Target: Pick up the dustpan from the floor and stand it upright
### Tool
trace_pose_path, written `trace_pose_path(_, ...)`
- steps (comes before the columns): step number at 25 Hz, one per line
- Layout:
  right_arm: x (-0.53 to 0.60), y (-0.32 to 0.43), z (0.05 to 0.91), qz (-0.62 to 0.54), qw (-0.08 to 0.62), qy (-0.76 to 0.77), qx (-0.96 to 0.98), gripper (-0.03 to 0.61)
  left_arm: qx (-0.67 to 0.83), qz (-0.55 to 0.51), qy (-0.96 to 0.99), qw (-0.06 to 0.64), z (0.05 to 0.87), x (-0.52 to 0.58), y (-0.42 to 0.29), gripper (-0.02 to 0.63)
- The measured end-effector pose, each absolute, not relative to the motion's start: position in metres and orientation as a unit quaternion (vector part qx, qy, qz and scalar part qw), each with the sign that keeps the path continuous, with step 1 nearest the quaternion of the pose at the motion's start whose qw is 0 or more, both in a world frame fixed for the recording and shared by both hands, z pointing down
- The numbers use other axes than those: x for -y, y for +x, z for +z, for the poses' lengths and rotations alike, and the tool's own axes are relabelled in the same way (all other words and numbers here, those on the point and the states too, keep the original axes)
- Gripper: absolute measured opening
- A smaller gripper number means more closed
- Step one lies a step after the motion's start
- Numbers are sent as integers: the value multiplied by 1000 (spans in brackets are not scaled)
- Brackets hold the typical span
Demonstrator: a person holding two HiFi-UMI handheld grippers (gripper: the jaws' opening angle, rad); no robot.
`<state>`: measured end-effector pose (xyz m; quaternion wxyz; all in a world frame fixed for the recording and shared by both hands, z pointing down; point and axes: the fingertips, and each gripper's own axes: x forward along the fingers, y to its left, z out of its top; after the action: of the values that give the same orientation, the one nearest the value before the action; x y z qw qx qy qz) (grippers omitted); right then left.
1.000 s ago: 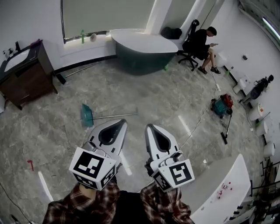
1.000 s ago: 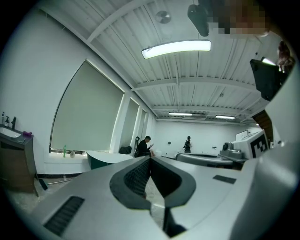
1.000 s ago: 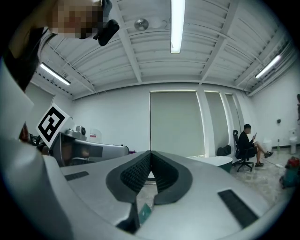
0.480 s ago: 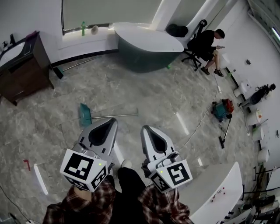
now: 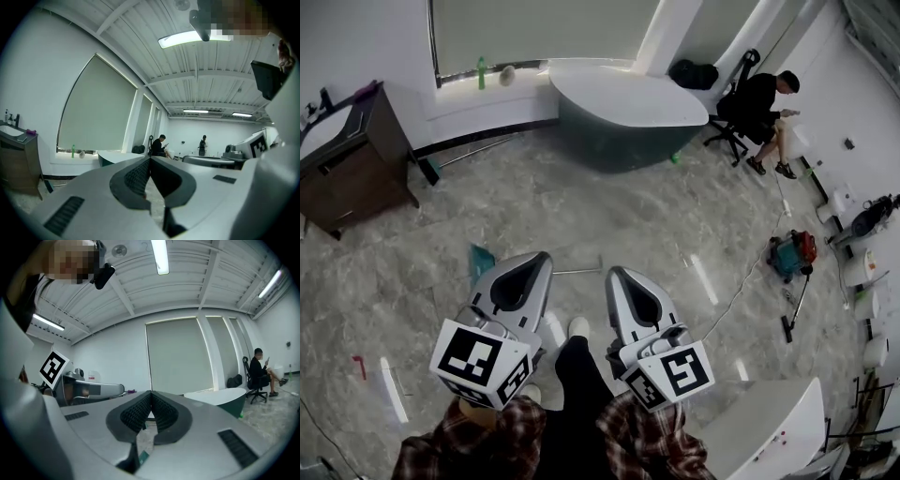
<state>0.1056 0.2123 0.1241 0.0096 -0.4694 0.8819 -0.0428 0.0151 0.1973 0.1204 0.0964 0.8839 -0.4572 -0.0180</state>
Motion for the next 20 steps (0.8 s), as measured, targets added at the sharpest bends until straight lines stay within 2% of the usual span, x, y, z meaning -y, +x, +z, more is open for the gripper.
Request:
trace_pose_path(12, -35, 213, 92, -37, 26, -438, -898, 11, 482, -14, 872, 82, 89, -31, 130, 11)
trace_pose_path(20, 37, 212, 107, -76, 15, -405, -911, 11, 518, 5, 848, 109, 103, 31, 126, 11)
